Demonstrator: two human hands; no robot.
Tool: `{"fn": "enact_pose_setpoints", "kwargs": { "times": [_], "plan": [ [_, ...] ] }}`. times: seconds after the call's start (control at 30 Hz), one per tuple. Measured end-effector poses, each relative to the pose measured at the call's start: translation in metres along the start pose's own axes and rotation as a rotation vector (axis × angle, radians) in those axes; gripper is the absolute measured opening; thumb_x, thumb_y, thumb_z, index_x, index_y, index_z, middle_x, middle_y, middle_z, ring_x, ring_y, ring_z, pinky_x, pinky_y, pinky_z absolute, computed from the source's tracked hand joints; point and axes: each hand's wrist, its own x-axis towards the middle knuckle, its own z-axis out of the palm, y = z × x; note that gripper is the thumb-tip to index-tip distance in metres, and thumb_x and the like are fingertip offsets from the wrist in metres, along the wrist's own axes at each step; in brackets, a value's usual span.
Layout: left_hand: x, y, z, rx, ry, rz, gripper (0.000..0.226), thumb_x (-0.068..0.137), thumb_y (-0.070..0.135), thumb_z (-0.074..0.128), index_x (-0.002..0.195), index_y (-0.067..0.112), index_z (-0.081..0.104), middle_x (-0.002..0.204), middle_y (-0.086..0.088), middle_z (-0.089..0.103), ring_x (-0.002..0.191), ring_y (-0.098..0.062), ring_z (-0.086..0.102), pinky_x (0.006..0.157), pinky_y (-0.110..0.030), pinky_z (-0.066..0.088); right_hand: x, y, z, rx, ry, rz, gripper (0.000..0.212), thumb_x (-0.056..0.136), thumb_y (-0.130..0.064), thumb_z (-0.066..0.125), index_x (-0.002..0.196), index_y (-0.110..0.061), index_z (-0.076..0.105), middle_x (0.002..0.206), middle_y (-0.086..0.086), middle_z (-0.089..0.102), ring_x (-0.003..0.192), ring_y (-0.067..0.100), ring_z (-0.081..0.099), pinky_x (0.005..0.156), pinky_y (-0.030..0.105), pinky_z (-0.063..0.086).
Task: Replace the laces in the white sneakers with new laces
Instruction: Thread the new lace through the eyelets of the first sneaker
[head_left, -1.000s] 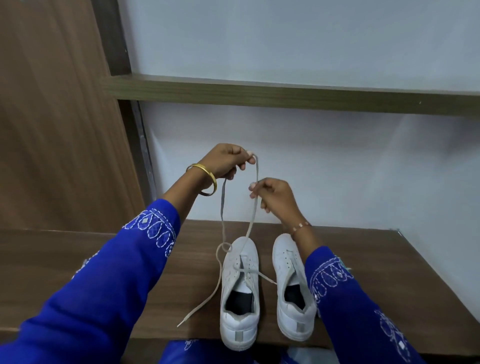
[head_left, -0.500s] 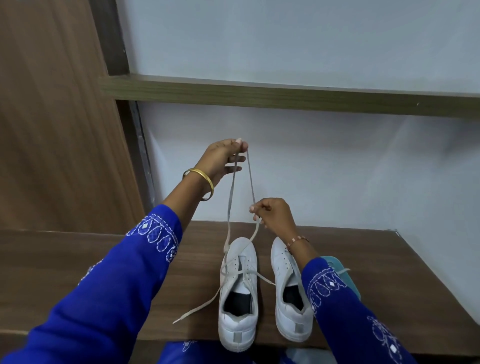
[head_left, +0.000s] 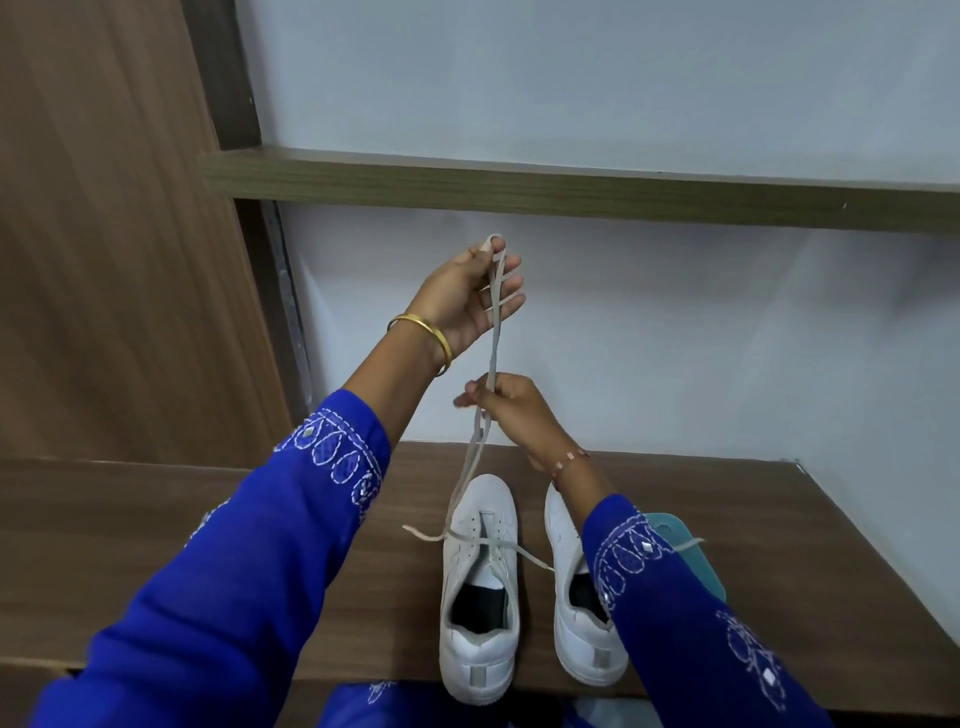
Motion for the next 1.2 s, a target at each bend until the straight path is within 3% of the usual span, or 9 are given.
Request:
{"fn": "enact_pose_setpoints", "kwargs": {
  "times": [0.13, 0.27, 0.43, 0.53, 0.6, 0.73, 0.87, 1.13, 1.2],
  "plan": [
    [0.002, 0.028, -0.002, -0.108, 0.039, 0.119, 0.023, 0.1, 0.019, 0.036, 0.082, 0.023, 0.05, 0.064, 0.008, 0.055, 0.036, -0.002, 0.039, 0.039, -0.013, 0.033, -0.01, 0.034, 0.004, -0.135, -0.039, 0.064, 0.042, 0.099, -0.023, 0.039, 0.063, -0.014, 0.058, 0.067, -0.002, 0.061, 0.065, 0.005, 0.055, 0.071, 0.016, 0.043],
    [-0.001, 0.037, -0.015, 0.06, 0.124, 0.216, 0.022, 0.099, 0.019, 0.037, 0.081, 0.023, 0.048, 0.069, 0.007, 0.043, 0.034, -0.002, 0.026, 0.036, -0.014, 0.021, -0.015, 0.064, -0.012, -0.22, 0.046, 0.174, 0.045, 0.1, -0.028, 0.037, 0.064, -0.008, 0.058, 0.065, -0.001, 0.06, 0.062, 0.008, 0.054, 0.075, 0.026, 0.04],
    [-0.005, -0.01, -0.035, 0.859, 0.289, 0.165, 0.019, 0.094, 0.007, 0.045, 0.08, 0.013, 0.056, 0.074, -0.002, 0.06, 0.036, -0.003, 0.038, 0.031, -0.017, 0.03, -0.007, 0.034, -0.024, -0.181, 0.02, 0.209, 0.034, 0.097, -0.015, 0.038, 0.064, -0.011, 0.047, 0.049, 0.001, 0.053, 0.051, 0.014, 0.054, 0.066, 0.026, 0.043],
    [-0.011, -0.048, -0.045, 1.239, 0.215, -0.07, 0.019, 0.093, 0.006, 0.045, 0.098, -0.001, 0.061, 0.096, -0.014, 0.067, 0.074, -0.018, 0.065, 0.073, -0.029, 0.048, 0.001, 0.011, -0.022, -0.276, -0.017, 0.157, 0.033, 0.092, -0.011, 0.041, 0.059, -0.011, 0.04, 0.052, 0.003, 0.04, 0.045, 0.018, 0.045, 0.062, 0.038, 0.047],
    [-0.017, -0.064, -0.048, 1.353, 0.114, -0.251, 0.021, 0.093, 0.007, 0.044, 0.1, -0.005, 0.059, 0.105, -0.022, 0.066, 0.083, -0.03, 0.062, 0.082, -0.036, 0.046, 0.002, -0.001, -0.022, -0.386, 0.03, 0.087, 0.033, 0.094, -0.017, 0.042, 0.063, -0.006, 0.043, 0.054, 0.005, 0.037, 0.047, 0.019, 0.042, 0.057, 0.037, 0.046],
    [-0.028, -0.069, -0.048, 1.205, -0.017, -0.472, 0.019, 0.093, 0.007, 0.038, 0.089, -0.001, 0.055, 0.07, -0.015, 0.059, 0.041, -0.015, 0.04, 0.039, -0.022, 0.033, 0.003, -0.003, -0.033, -0.398, 0.08, 0.093, 0.03, 0.093, -0.014, 0.042, 0.065, -0.004, 0.047, 0.053, 0.003, 0.037, 0.049, 0.018, 0.038, 0.049, 0.028, 0.041],
    [-0.022, -0.06, -0.065, 0.705, 0.017, -0.58, 0.027, 0.097, 0.011, 0.028, 0.084, 0.011, 0.052, 0.037, 0.006, 0.033, 0.028, -0.005, 0.018, 0.033, -0.011, 0.019, 0.0, 0.007, -0.04, -0.337, 0.058, 0.138, 0.041, 0.098, -0.026, 0.042, 0.06, -0.012, 0.049, 0.052, 0.001, 0.036, 0.048, 0.013, 0.038, 0.043, 0.02, 0.045],
    [-0.024, -0.049, -0.07, 1.27, 0.011, -0.402, 0.025, 0.097, 0.018, 0.04, 0.086, 0.005, 0.058, 0.084, -0.005, 0.063, 0.04, -0.008, 0.034, 0.037, -0.016, 0.029, 0.005, 0.008, -0.039, -0.176, 0.193, 0.14, 0.041, 0.097, -0.027, 0.044, 0.059, -0.013, 0.047, 0.053, 0.002, 0.037, 0.048, 0.013, 0.037, 0.047, 0.023, 0.045],
    [-0.021, -0.055, -0.086, 1.102, 0.189, -0.239, 0.023, 0.095, 0.017, 0.045, 0.079, 0.007, 0.059, 0.087, -0.01, 0.063, 0.045, -0.013, 0.032, 0.04, -0.018, 0.029, 0.006, 0.007, -0.041, -0.115, 0.191, 0.17, 0.038, 0.095, -0.02, 0.045, 0.059, -0.012, 0.047, 0.052, 0.002, 0.035, 0.046, 0.015, 0.035, 0.046, 0.024, 0.042]
  ]
}}
